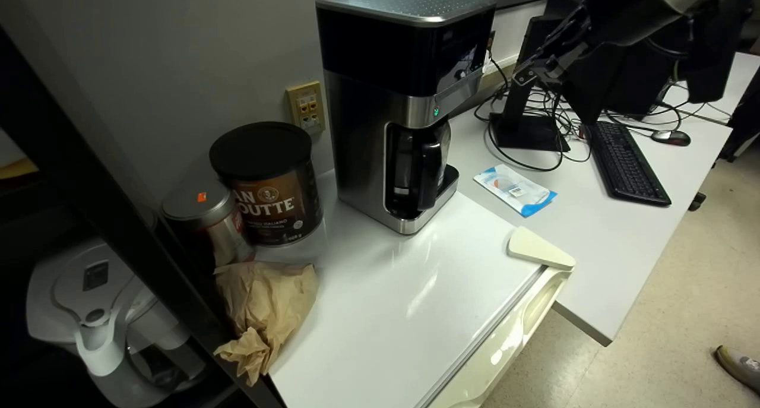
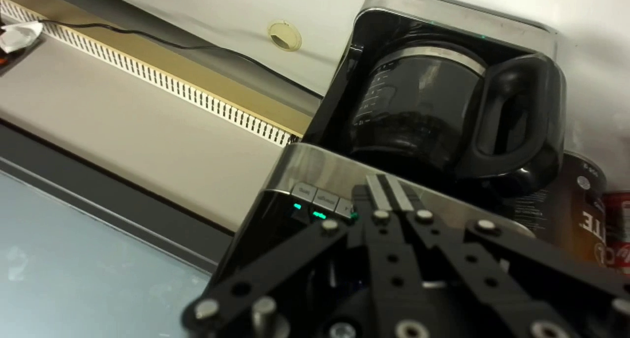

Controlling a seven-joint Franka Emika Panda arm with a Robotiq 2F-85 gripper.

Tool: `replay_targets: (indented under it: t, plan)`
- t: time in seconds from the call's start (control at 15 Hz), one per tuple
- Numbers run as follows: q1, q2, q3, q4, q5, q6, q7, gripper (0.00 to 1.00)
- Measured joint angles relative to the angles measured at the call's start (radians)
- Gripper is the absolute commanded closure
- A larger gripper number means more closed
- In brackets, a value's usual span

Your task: Press a button on the coffeemaker.

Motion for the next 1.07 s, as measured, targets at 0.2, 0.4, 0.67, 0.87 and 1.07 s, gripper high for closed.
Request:
replay_targets:
  t: [0.2,0.4,0.67,0.87,1.07]
  plan:
    - [0.026,-0.050,-0.035,-0.033,-0.165,-0.002,0.108,1.00]
    - [0.033,-0.084,-0.044,-0.058,-0.296,-0.009,0.190,0.99]
    - [0.037,-0.108,-0.044,-0.089,-0.392,-0.028,0.250,0.99]
    - [0.040,-0.118,-0.044,-0.105,-0.436,-0.042,0.283,0.99]
    - [0.040,-0.124,-0.043,-0.116,-0.467,-0.051,0.306,0.99]
